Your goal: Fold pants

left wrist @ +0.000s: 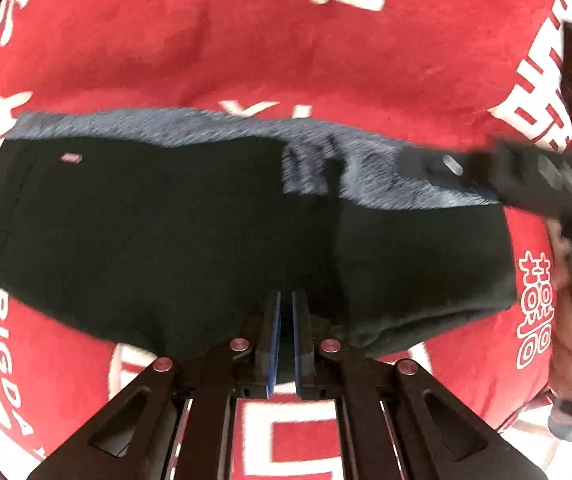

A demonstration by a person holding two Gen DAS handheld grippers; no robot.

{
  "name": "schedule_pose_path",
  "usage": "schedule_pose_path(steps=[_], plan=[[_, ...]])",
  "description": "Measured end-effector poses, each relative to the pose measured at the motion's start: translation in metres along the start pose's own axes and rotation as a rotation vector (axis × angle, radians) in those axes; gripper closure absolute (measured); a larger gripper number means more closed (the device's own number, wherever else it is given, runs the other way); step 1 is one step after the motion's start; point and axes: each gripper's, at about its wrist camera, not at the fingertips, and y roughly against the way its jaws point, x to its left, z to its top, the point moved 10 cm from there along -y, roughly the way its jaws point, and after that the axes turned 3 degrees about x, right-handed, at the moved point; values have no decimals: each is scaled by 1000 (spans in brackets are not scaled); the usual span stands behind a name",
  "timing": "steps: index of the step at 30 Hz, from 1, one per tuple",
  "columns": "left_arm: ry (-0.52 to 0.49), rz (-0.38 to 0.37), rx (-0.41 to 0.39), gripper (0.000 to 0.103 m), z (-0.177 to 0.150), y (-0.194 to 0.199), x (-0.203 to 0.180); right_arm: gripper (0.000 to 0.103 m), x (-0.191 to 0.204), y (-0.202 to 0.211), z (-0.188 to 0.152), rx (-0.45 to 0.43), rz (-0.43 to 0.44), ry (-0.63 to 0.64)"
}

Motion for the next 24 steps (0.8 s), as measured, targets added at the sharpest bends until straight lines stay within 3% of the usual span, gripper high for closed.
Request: schedule_pose_path(steps=[4,5,6,7,10,12,15,18,20,22,24], plan=[[35,0,-3,97,-9,3,20,54,21,-24,6,2,-130,44],[43,-6,-4,97,-10,4,23,63,22,-30,6,11,-166,52],[51,-13,-5,97,-11,4,26,80,23,-38,3,33,-200,59],[56,-16,-6,97,-13,5,29,86,24,-43,0,49,-207,59],[60,-27,-11,97,-13,6,35,94,29,-50,-2,54,-245,81],[60,-31,-20,97,-12,8,40,98,36,-48,-5,50,-194,74],[67,-27,-16,97,-12,7,49,98,46,-60,-17,80,-165,97],[66,-18,-12,97,-9,10,53,98,78,-69,-36,160,44,99],[51,-19,-17,97,-5,14,51,97,82,-53,-40,106,11,135],[19,-29,-14,97,-1,19,44,87,74,-27,-45,51,-4,107],[-19,-36,-16,97,4,21,36,61,49,-3,-51,11,-63,30]])
